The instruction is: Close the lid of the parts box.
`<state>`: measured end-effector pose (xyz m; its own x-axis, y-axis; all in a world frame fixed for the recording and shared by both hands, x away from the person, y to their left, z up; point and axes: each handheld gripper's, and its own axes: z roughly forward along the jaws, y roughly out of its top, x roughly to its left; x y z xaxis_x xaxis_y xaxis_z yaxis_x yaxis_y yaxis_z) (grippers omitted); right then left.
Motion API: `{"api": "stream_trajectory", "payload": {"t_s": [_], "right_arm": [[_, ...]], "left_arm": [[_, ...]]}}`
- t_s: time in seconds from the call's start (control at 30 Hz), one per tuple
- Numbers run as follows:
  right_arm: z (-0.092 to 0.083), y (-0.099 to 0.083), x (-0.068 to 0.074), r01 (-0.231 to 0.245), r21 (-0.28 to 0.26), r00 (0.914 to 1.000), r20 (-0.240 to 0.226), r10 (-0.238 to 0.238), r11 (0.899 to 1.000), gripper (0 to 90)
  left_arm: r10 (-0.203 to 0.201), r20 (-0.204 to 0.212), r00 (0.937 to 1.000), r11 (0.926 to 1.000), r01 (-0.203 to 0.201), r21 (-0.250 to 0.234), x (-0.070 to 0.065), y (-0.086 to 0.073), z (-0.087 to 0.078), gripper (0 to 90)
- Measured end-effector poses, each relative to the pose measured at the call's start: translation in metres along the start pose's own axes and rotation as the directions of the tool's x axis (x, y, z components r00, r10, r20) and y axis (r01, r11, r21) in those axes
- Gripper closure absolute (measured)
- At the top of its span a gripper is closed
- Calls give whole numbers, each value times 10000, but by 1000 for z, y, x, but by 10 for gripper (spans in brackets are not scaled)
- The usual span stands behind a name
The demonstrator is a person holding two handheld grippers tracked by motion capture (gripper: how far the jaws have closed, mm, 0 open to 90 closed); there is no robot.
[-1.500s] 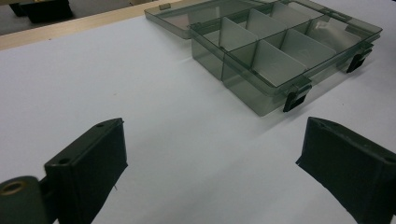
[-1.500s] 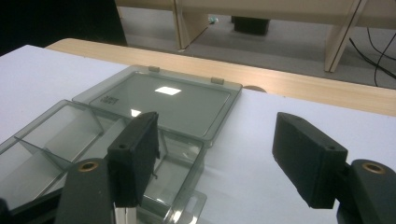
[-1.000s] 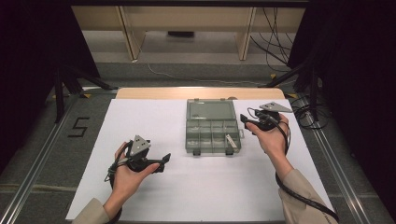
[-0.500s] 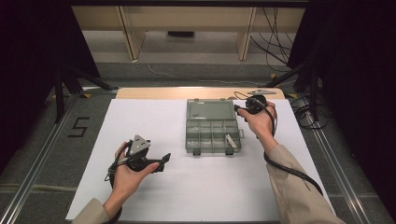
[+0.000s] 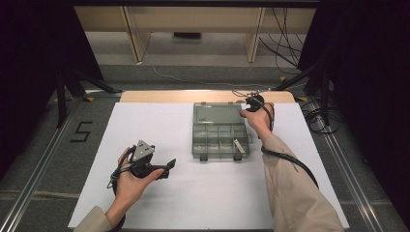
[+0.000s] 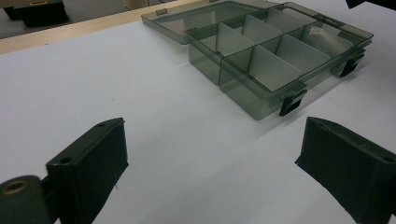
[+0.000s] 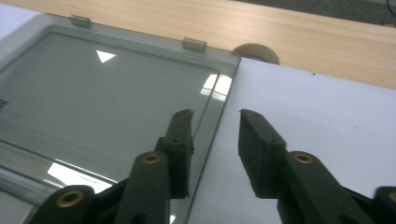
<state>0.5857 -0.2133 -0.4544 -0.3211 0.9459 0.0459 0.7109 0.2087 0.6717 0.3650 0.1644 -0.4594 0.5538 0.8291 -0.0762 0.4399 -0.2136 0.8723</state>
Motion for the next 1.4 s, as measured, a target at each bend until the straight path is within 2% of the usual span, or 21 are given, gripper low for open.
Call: {"api": "stream_trajectory", "payload": {"t_s": [0.07,0.13,0.2,0.23,0.3,0.33,0.4,0.47,0.5,0.63,0.7,0.77,0.87,0.93,0.97,1.1,1.13,1.17,1.2,1.3,1.4], "right_arm": [[4,0,-1,-188,121,9998,-34,189,9997,687],[6,0,1,-654,259,9979,-24,655,9975,703],[9,0,-1,-601,193,9982,-36,602,9980,719],[8,0,-1,-677,324,9977,-21,678,9972,731],[10,-1,-2,-501,320,9986,-139,505,9982,749],[10,-2,-2,-340,372,9994,-41,342,9987,753],[10,-1,0,-553,490,9984,-85,557,9973,769],[13,-1,-3,-121,368,9999,-74,124,9992,789],[12,-1,0,-506,534,9987,-72,511,9973,797],[12,0,2,-615,720,9981,-4,617,9955,833],[14,0,3,-501,571,9987,85,496,9971,841],[13,1,4,-825,687,9965,179,814,9942,849],[13,0,3,-935,612,9955,177,926,9937,859],[14,0,3,-811,516,9965,231,800,9954,866],[14,0,6,-1262,508,9918,288,1248,9907,870],[12,0,10,-1427,455,9884,586,1400,9887,880],[12,0,10,-1417,414,9885,585,1392,9890,882],[11,2,12,-1662,373,9841,700,1633,9854,883],[11,1,9,-1291,222,9900,598,1276,9914,884],[7,1,11,-1549,139,9860,644,1537,9878,887],[4,1,12,-1476,63,9869,667,1469,9890,889]], "left_arm": [[-10,6,10000,10000,10,10,0,0,0,70],[-17,61,10000,10000,17,18,0,0,1,71],[69,-5,10000,10000,-69,27,0,0,0,71],[3,31,10000,10000,-4,24,-1,0,1,71],[74,2,10000,10000,-74,38,-1,0,1,71],[93,-1,10000,9999,-93,51,-1,0,1,71],[12,15,10000,10000,-12,54,-1,0,2,71],[56,4,10000,10000,-56,49,-1,0,2,71],[101,-2,9999,9999,-101,60,-1,0,1,71],[71,1,10000,10000,-71,39,-1,0,2,71],[122,1,9999,9999,-122,51,-1,0,1,71],[81,10,10000,10000,-81,50,-1,0,2,71],[31,-11,10000,10000,-31,50,-1,0,3,71],[34,-8,10000,10000,-34,81,-1,0,4,71],[71,-24,10000,9999,-71,82,-1,1,4,71],[182,-11,9998,9998,-182,124,-1,2,6,72],[102,-3,9999,9999,-102,119,-1,2,7,72],[118,-3,9999,9999,-118,110,-1,2,8,72],[127,-47,9999,9999,-126,109,-1,3,8,72],[151,-95,9998,9998,-150,123,2,5,10,72],[54,-195,9998,9999,-52,88,6,9,12,75]]}}
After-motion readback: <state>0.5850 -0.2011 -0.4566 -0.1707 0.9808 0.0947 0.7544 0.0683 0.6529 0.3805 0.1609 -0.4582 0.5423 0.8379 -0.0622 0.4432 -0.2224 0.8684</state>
